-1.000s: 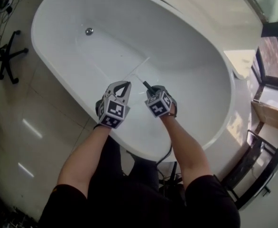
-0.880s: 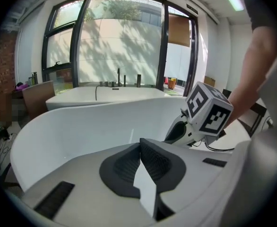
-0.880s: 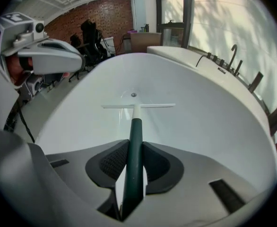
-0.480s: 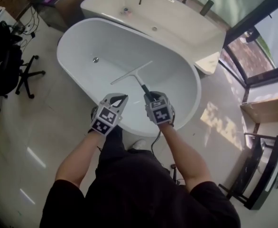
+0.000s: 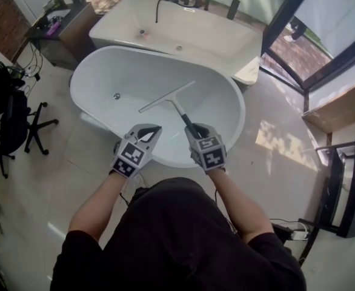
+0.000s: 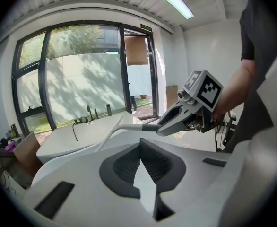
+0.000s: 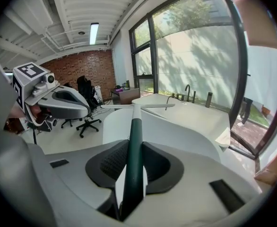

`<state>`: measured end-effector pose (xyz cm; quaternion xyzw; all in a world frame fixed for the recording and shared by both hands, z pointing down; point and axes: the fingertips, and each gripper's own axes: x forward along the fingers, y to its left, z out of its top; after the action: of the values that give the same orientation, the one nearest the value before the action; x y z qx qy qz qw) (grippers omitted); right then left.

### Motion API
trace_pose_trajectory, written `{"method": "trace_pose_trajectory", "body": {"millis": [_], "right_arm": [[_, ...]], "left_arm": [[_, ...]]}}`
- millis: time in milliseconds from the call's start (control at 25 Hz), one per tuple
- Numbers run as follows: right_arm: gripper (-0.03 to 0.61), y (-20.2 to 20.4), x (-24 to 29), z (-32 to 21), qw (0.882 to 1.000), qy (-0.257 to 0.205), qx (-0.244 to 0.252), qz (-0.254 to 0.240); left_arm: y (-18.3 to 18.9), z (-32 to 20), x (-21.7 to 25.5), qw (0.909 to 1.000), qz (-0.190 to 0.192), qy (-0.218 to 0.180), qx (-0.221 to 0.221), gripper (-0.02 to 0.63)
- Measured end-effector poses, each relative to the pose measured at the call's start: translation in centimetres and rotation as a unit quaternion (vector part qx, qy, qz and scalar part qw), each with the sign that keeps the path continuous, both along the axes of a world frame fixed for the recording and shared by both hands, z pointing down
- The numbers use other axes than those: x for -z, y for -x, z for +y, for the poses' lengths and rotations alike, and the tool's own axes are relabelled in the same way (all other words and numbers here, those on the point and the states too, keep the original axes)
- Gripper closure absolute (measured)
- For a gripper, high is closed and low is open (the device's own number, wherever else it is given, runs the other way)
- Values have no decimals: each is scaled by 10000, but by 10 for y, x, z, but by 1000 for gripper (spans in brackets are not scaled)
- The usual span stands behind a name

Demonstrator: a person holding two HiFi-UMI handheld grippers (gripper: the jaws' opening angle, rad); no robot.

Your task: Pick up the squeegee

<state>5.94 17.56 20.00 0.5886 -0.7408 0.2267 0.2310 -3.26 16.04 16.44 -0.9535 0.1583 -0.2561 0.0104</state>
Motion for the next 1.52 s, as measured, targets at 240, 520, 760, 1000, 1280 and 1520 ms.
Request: {"method": "trace_pose_trajectory", "body": {"millis": [240, 520, 760, 1000, 1280, 1520], "right_arm": [[482, 5, 27, 9, 9980, -321, -538, 36], [482, 14, 46, 21, 9966, -520, -570, 297], [482, 17, 58, 24, 9960, -664, -489, 330], [482, 17, 61, 28, 9962, -700, -375, 351], [482, 18, 64, 27, 9962, -708, -348, 381], [482, 20, 67, 25, 9960, -724, -362, 384]], "left_arm": [[19, -1, 6, 9988, 38, -46, -478, 614], [25, 4, 16, 9981, 194, -159, -570, 614], [29, 12, 19, 9985, 225, -190, -472, 614], [28, 17, 15, 9991, 194, -165, -330, 614], [31, 17, 13, 9993, 205, -134, -277, 614], [33, 15, 12, 9993, 171, -150, -295, 614]]}}
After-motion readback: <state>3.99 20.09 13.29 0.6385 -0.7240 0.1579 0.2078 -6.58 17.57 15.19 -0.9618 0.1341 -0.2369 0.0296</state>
